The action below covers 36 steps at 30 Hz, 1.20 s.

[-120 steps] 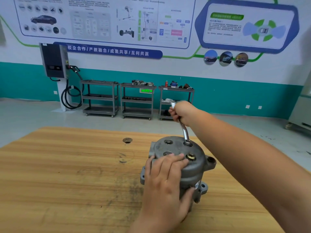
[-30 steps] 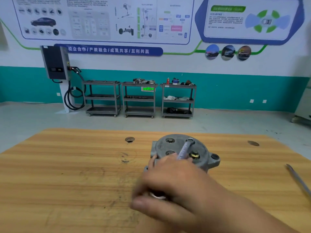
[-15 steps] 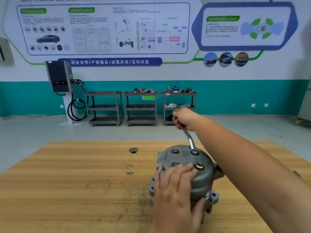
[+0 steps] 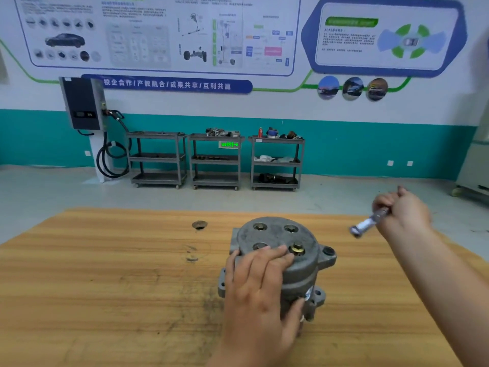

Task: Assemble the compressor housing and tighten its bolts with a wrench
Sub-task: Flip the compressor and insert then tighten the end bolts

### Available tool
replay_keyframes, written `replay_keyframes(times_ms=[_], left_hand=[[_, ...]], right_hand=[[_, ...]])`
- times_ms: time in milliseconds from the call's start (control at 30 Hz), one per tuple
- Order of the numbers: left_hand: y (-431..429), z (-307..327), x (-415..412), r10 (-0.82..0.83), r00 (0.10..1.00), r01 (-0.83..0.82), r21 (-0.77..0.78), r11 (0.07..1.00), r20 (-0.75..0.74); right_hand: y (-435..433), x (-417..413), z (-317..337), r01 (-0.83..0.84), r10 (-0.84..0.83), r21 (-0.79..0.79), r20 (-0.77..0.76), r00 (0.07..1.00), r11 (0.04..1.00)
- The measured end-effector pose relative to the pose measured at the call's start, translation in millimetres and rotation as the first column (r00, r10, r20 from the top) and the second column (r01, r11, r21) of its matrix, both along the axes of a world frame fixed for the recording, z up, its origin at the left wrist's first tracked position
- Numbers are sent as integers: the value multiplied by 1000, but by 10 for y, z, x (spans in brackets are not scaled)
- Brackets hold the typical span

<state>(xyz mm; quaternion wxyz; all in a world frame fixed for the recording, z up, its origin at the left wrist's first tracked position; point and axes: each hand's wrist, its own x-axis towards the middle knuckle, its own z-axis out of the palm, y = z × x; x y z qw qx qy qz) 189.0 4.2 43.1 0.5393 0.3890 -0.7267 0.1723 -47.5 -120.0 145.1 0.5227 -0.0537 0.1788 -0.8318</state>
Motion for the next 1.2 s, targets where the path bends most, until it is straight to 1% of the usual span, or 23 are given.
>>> replay_keyframes(times_ms=[100, 167, 267, 400, 600, 667, 767, 867, 967, 1100, 1200], left_hand=[[-10, -3, 58, -10, 1000, 10, 4, 1000, -11], [-6, 3, 82, -21, 1000, 21, 19, 1000, -9], [-10, 19, 100, -39, 999, 39, 28, 999, 1], [-21, 16, 114, -48, 999, 48, 22, 999, 16], [-29, 8, 141, -54, 998, 54, 21, 998, 14], [-28, 6, 138, -47, 999, 47, 20, 999, 17], [-36, 10, 138, -62, 998, 62, 18, 998, 4], [-42, 15, 132, -62, 998, 61, 18, 998, 15], [-39, 16, 124, -59, 998, 59, 23, 998, 16], [-42, 7, 137, -62, 998, 62, 24, 998, 6], [-43, 9, 135, -60, 998, 60, 16, 998, 16]], right_hand=[[-155, 358, 162, -27, 25, -17, -113, 993, 999], [-243, 623, 217, -36, 42, 29, -240, 970, 999], [-361, 891, 265, -50, 94, 113, -423, 901, 992], [-486, 936, 316, -87, 167, 175, -523, 836, 981], [-601, 911, 359, -70, 176, 199, -585, 792, 977], [-624, 919, 362, -82, 181, 196, -563, 806, 977], [-629, 909, 336, -107, 180, 174, -486, 855, 979], [-641, 946, 276, -118, 195, 185, -487, 852, 976], [-672, 1019, 285, -117, 204, 187, -561, 802, 975], [-727, 1127, 346, -144, 225, 174, -701, 677, 974], [-767, 1204, 301, -201, 299, 221, -715, 632, 954]])
